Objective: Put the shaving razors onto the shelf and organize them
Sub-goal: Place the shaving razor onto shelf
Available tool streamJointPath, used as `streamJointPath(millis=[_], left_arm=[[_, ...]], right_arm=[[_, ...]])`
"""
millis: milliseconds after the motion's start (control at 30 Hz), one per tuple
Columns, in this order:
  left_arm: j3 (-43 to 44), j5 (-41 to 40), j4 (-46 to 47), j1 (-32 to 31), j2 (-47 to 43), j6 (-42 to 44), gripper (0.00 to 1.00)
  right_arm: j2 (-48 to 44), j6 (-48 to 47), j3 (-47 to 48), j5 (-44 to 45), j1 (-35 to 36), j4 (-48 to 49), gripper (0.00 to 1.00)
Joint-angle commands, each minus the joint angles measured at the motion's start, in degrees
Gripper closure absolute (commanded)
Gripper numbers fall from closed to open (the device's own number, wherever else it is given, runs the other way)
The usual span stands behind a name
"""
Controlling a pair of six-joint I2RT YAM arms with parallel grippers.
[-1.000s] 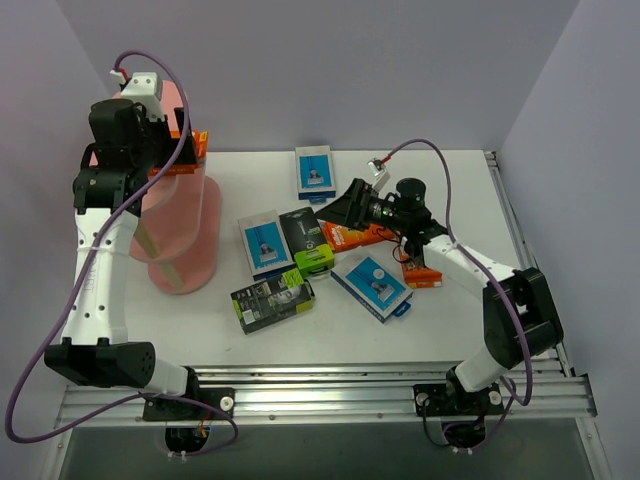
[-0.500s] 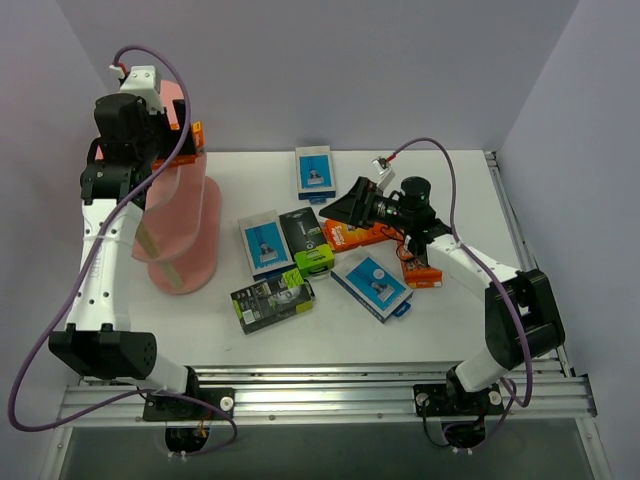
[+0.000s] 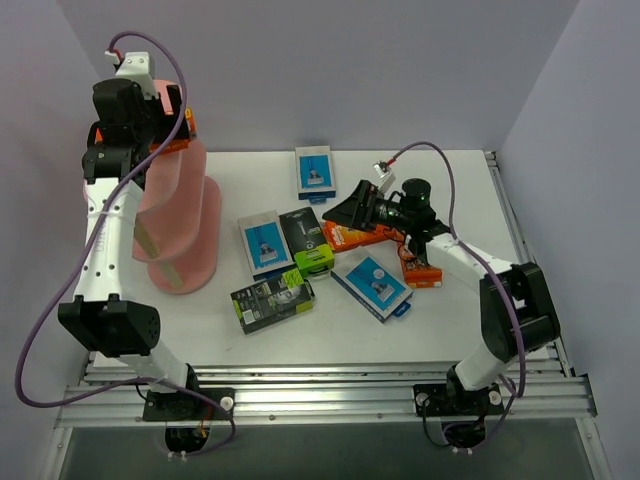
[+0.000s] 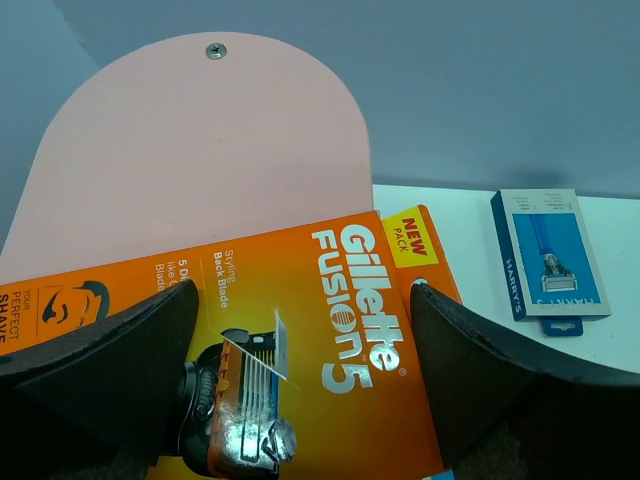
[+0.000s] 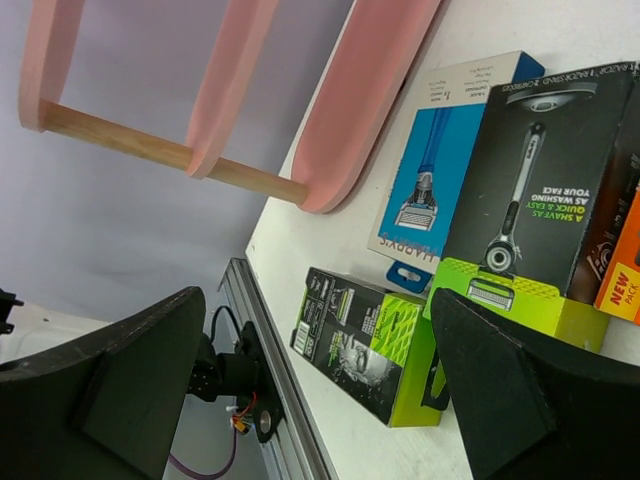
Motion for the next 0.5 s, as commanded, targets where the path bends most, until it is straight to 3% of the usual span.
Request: streamJointPath(millis=[0,467], left_arm=[[0.36,-0.47,-7.22,1.25,4.98,0.84,0.05],[14.42,1.82,-9.68,1.51,16.32,1.54,0.05]], right_arm=[[1.54,-0.45,0.1,-2.82,-0.72,4.34,0.09],[6.03,1.49,2.3,-4.49,-1.69,9.0,0.09]])
